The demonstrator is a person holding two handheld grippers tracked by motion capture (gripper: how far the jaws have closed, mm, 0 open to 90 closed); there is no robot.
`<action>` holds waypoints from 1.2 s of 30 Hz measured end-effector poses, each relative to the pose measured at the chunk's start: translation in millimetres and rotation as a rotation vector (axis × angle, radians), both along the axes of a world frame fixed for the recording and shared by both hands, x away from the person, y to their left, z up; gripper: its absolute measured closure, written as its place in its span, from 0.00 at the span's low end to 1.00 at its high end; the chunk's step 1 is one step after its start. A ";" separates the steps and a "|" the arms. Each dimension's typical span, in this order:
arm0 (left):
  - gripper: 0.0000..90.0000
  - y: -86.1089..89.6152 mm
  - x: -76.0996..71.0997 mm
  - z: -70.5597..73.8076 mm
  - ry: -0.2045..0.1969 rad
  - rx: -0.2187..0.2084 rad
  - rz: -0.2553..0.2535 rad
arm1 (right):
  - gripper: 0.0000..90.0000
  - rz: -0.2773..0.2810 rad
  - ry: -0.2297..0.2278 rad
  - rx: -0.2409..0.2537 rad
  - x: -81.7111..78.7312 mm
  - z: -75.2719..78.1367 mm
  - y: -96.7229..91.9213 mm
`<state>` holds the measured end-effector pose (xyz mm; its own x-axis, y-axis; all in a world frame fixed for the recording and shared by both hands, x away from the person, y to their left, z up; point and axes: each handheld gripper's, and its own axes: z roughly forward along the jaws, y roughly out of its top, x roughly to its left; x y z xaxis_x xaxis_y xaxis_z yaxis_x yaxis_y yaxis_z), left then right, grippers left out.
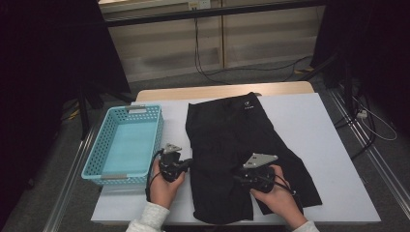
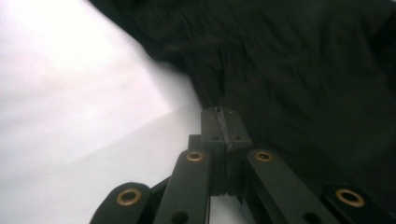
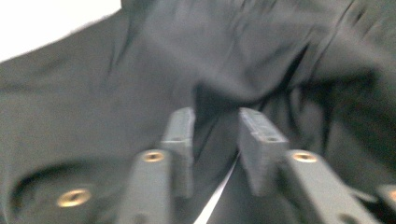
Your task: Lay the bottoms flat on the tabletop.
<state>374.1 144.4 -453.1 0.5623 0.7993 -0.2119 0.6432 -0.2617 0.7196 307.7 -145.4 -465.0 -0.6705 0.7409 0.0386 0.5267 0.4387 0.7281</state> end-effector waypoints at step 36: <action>1.00 12.6 4.8 5.7 -0.005 -0.021 0.045 | 0.98 0.030 0.007 0.030 -2.7 0.7 24.3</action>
